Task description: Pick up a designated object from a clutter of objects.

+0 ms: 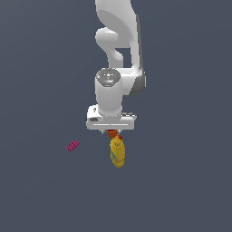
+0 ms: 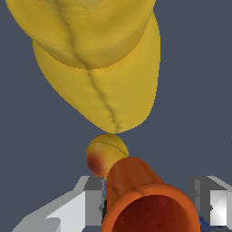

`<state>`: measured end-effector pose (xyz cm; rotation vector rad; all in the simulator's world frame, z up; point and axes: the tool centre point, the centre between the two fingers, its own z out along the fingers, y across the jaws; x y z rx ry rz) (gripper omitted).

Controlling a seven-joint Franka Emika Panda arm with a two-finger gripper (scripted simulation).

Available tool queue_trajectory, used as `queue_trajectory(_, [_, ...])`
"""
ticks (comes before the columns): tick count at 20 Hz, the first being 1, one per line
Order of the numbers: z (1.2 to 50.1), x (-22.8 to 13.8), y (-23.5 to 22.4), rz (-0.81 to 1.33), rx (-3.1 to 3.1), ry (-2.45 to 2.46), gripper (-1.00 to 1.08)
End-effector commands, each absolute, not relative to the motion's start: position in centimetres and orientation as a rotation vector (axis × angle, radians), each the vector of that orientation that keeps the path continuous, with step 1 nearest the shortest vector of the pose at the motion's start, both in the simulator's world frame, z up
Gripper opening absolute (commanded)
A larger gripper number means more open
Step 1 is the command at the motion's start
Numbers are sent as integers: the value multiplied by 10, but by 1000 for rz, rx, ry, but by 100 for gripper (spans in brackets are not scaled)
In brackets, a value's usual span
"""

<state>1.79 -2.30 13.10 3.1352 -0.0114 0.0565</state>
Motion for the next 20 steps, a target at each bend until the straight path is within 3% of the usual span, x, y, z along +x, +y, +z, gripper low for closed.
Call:
queue_trajectory(1, [152,10,-5,53,3135,-10,-100])
queue_trajectory(20, [315,-44,138,11,3137,-7,-100])
